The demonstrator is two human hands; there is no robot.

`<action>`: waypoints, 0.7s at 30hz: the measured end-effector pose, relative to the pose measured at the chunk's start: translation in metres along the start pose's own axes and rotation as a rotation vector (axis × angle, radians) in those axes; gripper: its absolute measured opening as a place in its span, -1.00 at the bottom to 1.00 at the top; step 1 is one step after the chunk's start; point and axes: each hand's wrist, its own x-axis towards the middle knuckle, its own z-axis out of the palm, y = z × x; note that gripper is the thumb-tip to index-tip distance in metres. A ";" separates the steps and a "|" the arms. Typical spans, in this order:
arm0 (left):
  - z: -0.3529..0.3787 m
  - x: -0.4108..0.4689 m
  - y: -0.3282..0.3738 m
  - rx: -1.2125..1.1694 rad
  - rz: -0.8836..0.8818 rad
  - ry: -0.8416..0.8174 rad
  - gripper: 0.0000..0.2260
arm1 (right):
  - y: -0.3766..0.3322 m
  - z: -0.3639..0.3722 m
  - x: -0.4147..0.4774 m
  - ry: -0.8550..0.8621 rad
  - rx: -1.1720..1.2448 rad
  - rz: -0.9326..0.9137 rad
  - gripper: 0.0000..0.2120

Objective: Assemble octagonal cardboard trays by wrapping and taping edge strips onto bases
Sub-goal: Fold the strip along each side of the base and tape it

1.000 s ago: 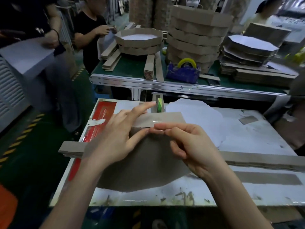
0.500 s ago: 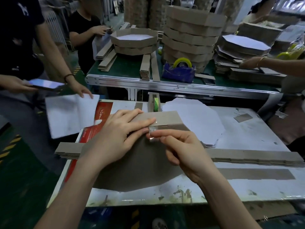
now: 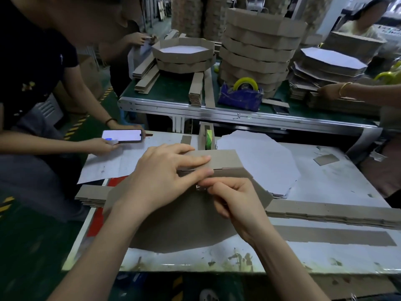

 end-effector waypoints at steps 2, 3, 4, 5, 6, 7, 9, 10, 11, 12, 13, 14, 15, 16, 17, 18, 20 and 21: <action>0.001 0.003 0.005 0.003 -0.001 0.007 -0.58 | 0.000 0.001 0.001 0.026 0.001 -0.006 -0.75; 0.002 0.004 0.006 0.005 0.007 0.008 -0.57 | 0.000 0.001 0.002 0.036 -0.004 -0.012 -0.75; 0.002 0.005 0.006 0.012 0.027 0.008 -0.57 | -0.001 0.000 0.002 0.040 -0.015 -0.019 -0.75; 0.002 0.005 0.007 0.023 0.055 0.008 -0.57 | -0.002 -0.001 0.002 0.041 -0.036 -0.022 -0.76; 0.002 0.005 0.006 0.033 0.081 0.012 -0.58 | -0.002 -0.002 0.002 0.039 -0.079 -0.011 -0.77; 0.003 0.006 0.005 0.039 0.095 0.025 -0.59 | 0.000 -0.003 0.002 0.035 -0.153 0.013 -0.77; 0.003 0.008 0.002 0.043 0.099 0.057 -0.60 | 0.011 -0.005 0.000 0.053 -0.309 0.056 -0.71; 0.004 0.008 -0.001 0.040 0.102 0.056 -0.60 | 0.016 -0.008 -0.003 0.097 -0.335 0.040 -0.65; 0.004 0.009 -0.003 0.037 0.111 0.043 -0.60 | 0.016 -0.011 -0.005 0.159 -0.332 -0.017 -0.60; 0.004 0.009 -0.005 0.051 0.127 0.029 -0.59 | 0.013 -0.016 -0.005 0.226 -0.313 -0.106 -0.57; 0.004 0.010 -0.007 0.081 0.142 0.005 -0.59 | 0.008 -0.021 -0.005 0.282 -0.293 -0.214 -0.58; 0.004 0.010 -0.008 0.116 0.154 -0.022 -0.58 | 0.002 -0.027 -0.002 0.327 -0.287 -0.324 -0.60; 0.004 0.011 -0.010 0.146 0.161 -0.046 -0.57 | -0.005 -0.031 0.001 0.361 -0.296 -0.422 -0.63; 0.004 0.011 -0.012 0.165 0.169 -0.062 -0.57 | -0.013 -0.033 0.006 0.387 -0.311 -0.497 -0.68; 0.004 0.011 -0.013 0.185 0.184 -0.068 -0.56 | -0.019 -0.033 0.010 0.404 -0.328 -0.545 -0.72; 0.003 0.011 -0.013 0.211 0.200 -0.070 -0.53 | -0.024 -0.033 0.015 0.418 -0.358 -0.577 -0.75; 0.002 0.011 -0.012 0.266 0.228 -0.069 -0.48 | -0.030 -0.035 0.027 0.416 -0.455 -0.603 -0.79; 0.002 0.011 -0.012 0.286 0.248 -0.059 -0.47 | -0.032 -0.038 0.033 0.383 -0.504 -0.580 -0.80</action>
